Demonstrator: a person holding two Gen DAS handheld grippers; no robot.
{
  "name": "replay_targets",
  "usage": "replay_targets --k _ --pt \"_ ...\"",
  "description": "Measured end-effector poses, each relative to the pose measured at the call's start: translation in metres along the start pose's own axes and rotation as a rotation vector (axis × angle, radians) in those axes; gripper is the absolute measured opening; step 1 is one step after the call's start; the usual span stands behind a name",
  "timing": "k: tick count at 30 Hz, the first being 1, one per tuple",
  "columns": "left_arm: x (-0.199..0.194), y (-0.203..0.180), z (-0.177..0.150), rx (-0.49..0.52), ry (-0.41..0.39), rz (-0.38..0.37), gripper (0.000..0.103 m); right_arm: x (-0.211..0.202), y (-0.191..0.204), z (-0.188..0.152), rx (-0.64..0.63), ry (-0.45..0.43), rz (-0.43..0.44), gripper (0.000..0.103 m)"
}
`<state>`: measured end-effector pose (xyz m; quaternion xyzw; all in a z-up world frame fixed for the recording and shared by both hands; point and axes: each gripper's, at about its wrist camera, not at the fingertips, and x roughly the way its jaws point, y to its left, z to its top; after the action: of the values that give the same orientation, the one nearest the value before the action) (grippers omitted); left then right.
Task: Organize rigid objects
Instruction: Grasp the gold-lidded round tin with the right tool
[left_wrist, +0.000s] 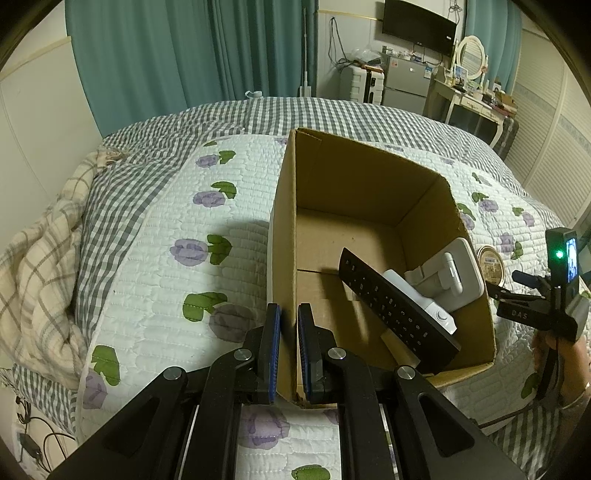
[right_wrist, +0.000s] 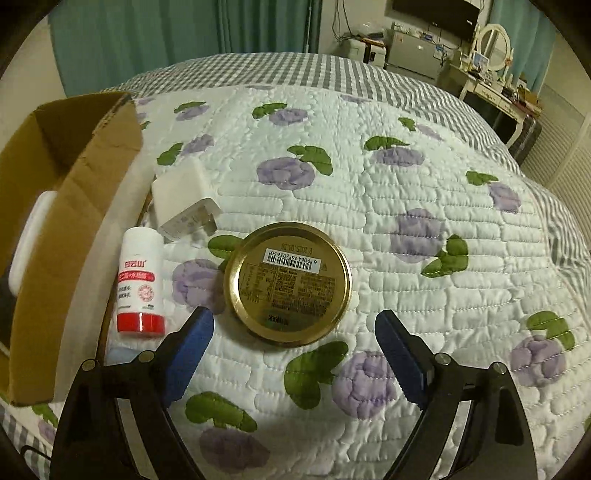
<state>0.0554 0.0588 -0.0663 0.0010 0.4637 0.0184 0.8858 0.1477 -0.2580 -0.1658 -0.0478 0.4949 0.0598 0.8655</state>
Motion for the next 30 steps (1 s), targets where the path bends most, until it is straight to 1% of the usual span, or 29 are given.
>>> replay_targets --k 6,15,16,17,23,30 --pt "0.001 0.000 -0.001 -0.001 0.005 0.001 0.009 0.015 0.003 0.007 0.011 0.023 0.019 0.089" --pt "0.002 0.000 -0.001 -0.003 0.008 0.001 0.009 0.025 0.000 0.016 0.037 0.014 0.018 0.089" --pt "0.002 -0.001 -0.001 -0.003 0.009 0.001 0.009 0.026 0.000 0.016 0.036 0.020 0.016 0.087" --pt "0.002 -0.001 -0.001 -0.004 0.010 0.002 0.009 0.027 0.000 0.017 0.032 0.022 0.015 0.077" --pt "0.004 0.001 -0.002 -0.004 0.012 0.002 0.009 0.022 0.002 0.012 0.016 0.009 0.005 0.077" --pt "0.004 0.000 -0.002 -0.004 0.012 0.001 0.009 0.000 0.004 0.007 0.002 -0.029 -0.006 0.077"
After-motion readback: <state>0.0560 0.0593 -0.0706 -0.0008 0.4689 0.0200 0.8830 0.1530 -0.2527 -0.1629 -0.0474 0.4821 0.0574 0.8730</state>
